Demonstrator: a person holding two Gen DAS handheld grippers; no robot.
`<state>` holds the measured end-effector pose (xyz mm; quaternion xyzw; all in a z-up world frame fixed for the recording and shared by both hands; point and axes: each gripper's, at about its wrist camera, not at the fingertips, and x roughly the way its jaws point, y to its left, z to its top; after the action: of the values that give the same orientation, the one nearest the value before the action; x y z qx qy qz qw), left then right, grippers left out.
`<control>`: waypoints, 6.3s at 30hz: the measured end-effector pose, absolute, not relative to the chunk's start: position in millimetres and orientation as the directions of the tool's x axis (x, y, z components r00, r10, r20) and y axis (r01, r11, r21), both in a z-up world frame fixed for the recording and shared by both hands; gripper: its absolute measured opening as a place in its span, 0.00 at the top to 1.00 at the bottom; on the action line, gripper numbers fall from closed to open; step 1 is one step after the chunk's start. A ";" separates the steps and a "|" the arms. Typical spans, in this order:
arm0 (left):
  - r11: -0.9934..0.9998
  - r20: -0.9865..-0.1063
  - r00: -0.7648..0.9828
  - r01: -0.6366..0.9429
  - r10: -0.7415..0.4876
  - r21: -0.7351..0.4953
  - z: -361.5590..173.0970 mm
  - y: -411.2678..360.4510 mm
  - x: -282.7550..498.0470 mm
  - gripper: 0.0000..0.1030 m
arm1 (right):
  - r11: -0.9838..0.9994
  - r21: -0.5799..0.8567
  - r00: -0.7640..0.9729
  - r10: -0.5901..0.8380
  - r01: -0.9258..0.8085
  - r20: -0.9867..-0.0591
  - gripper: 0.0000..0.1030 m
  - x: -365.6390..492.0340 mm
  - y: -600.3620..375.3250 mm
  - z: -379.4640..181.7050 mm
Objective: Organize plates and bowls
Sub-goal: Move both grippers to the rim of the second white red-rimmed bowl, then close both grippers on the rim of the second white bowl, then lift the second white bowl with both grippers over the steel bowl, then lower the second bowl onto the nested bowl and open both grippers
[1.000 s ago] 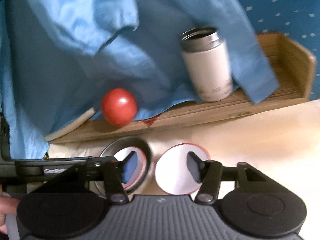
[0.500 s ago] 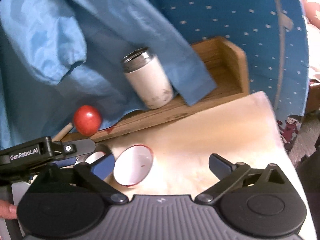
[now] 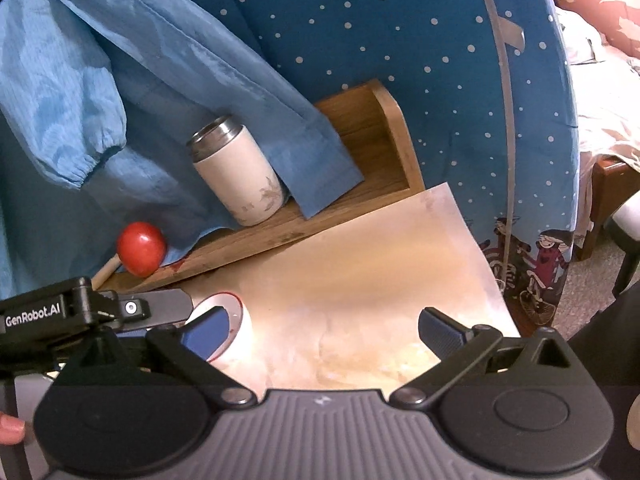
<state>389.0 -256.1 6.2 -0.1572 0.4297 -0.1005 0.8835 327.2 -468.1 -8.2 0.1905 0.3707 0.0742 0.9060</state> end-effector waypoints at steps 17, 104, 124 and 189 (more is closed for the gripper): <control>0.929 -0.843 0.511 -0.208 -0.165 -0.308 -15.7 -241.3 378.9 0.01 | 0.917 0.398 0.626 0.332 -0.038 -0.706 0.00 341.7 -456.9 -24.2; 0.786 -0.707 0.671 -0.305 -0.224 -0.538 -37.0 -183.8 384.5 0.92 | 0.919 0.345 0.578 0.388 -0.188 -0.718 0.88 388.9 -359.5 2.8; 0.769 -0.752 0.648 -0.419 -0.120 -0.484 -29.0 -92.8 385.0 0.92 | 0.893 0.335 0.497 0.446 -0.299 -0.745 0.87 417.0 -258.4 0.6; 0.784 -0.778 0.621 -0.434 -0.097 -0.444 -23.2 -90.6 386.6 0.66 | 0.910 0.267 0.527 0.404 -0.318 -0.748 0.68 403.6 -266.4 6.0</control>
<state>386.6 -90.6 -23.2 -0.3133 0.4239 0.1000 0.8439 403.6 -266.4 6.0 0.0488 0.4403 0.2069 0.8723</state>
